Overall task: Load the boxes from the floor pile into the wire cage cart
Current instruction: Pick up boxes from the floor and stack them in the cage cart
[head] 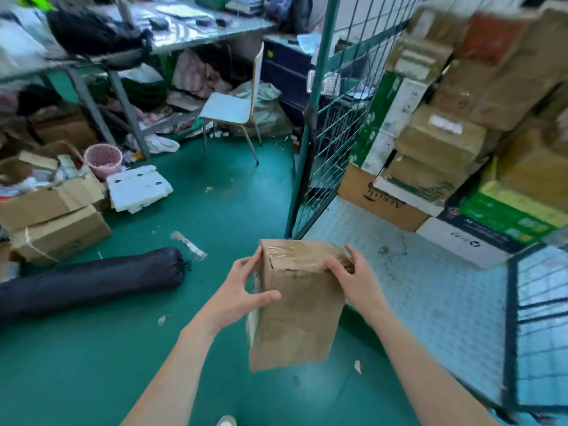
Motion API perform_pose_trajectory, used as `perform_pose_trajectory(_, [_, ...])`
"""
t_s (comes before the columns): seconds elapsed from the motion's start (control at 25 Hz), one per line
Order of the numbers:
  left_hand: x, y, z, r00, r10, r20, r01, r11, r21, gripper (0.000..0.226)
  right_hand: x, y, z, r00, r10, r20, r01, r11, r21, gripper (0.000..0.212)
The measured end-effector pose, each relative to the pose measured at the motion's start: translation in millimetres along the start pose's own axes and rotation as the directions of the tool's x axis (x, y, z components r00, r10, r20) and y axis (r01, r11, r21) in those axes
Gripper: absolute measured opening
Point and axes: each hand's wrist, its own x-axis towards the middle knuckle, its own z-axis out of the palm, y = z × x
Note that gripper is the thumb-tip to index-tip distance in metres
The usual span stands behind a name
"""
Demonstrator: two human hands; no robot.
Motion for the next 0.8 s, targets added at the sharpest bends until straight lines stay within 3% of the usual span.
perform_pose_trajectory(0.16, [39.6,63.7,14.3,0.963,0.242,0.117,-0.245,0.969,0.013,0.116,19.8,-11.7,-60.3,0.998,0.028,-0.063,-0.018,0.987,0.159,0.046])
perform_pose_trajectory(0.32, [97.6,112.6,27.1,0.951,0.300,0.080,-0.303,0.953,0.027,0.112,47.2,-18.2,-105.2,0.984,0.068,-0.166,-0.021,0.963,0.270,0.033])
perform_pose_trajectory(0.48, [173.9,166.1,41.4,0.967,0.237,-0.091,-0.249,0.956,-0.153,0.117,94.7,-32.1,-156.4,0.955,0.060,-0.291,0.058,0.922,0.382,0.039])
perform_pose_trajectory(0.64, [253.9,226.6,56.7,0.965,0.190,-0.181,-0.238,0.923,-0.301,0.119,134.8,-39.1,-200.8,0.912,0.156,-0.379,-0.017,0.938,0.346,0.042])
perform_pose_trajectory(0.8, [320.9,271.9,74.3,0.966,0.073,-0.249,-0.188,0.858,-0.478,0.121,162.2,-40.9,-221.5,0.863,0.274,-0.424,-0.077,0.901,0.427,0.019])
